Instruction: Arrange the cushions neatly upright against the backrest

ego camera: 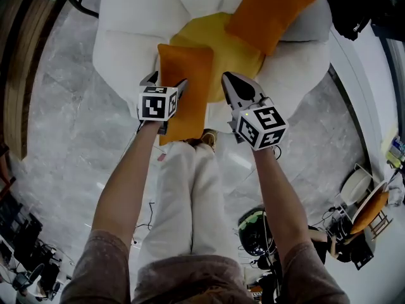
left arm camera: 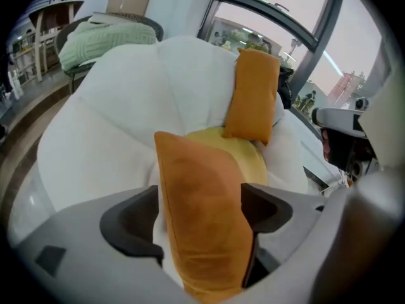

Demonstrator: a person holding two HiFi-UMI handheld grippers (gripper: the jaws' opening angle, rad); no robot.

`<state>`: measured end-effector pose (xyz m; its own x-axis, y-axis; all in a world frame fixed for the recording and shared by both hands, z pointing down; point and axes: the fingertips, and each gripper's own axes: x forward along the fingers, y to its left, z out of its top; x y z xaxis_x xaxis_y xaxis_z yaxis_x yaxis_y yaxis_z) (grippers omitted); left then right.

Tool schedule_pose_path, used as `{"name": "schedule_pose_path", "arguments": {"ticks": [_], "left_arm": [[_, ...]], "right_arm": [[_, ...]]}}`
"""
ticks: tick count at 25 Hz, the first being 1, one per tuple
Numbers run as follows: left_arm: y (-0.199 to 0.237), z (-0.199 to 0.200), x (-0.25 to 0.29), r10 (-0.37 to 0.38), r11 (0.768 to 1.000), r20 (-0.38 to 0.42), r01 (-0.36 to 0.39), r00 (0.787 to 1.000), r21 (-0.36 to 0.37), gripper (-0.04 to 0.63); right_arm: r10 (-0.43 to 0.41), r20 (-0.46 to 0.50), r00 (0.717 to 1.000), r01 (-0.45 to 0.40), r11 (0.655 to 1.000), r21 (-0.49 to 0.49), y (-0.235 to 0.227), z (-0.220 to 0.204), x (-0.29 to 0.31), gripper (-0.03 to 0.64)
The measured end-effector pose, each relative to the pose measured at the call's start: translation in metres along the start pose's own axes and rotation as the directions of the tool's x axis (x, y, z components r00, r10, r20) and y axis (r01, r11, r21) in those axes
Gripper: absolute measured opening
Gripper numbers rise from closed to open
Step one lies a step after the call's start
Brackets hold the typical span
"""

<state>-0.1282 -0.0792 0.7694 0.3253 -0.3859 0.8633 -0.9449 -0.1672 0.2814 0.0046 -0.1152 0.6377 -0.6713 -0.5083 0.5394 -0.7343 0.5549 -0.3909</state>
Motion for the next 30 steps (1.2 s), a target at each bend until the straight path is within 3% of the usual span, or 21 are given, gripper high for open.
{"name": "schedule_pose_path", "arguments": {"ticks": [5,15,19,24,30], "left_arm": [[0.001,-0.016,0.013,-0.019,1.000,-0.069,0.019,0.997,-0.005,0.400],[0.001,-0.022,0.021,-0.081,0.994,-0.097,0.073,0.992,-0.081,0.393],[-0.004,-0.020,0.023,-0.094,0.993,-0.121,0.084,0.988,-0.083,0.325],[-0.010,-0.023,0.023,-0.077,0.995,-0.138,0.069,0.987,-0.065,0.172],[-0.021,-0.024,0.017,-0.082,0.996,-0.118,0.078,0.990,-0.042,0.138]], "right_arm": [[0.001,-0.006,1.000,-0.001,1.000,0.004,-0.002,-0.002,0.002,0.018],[-0.002,-0.011,1.000,0.002,1.000,0.017,-0.007,-0.006,0.007,0.018],[-0.005,-0.010,1.000,0.005,1.000,0.027,-0.011,-0.007,0.009,0.018],[-0.002,-0.008,1.000,0.002,0.999,0.033,-0.010,-0.007,0.012,0.018],[-0.012,-0.006,1.000,0.012,0.999,0.042,-0.015,-0.007,0.008,0.019]]}}
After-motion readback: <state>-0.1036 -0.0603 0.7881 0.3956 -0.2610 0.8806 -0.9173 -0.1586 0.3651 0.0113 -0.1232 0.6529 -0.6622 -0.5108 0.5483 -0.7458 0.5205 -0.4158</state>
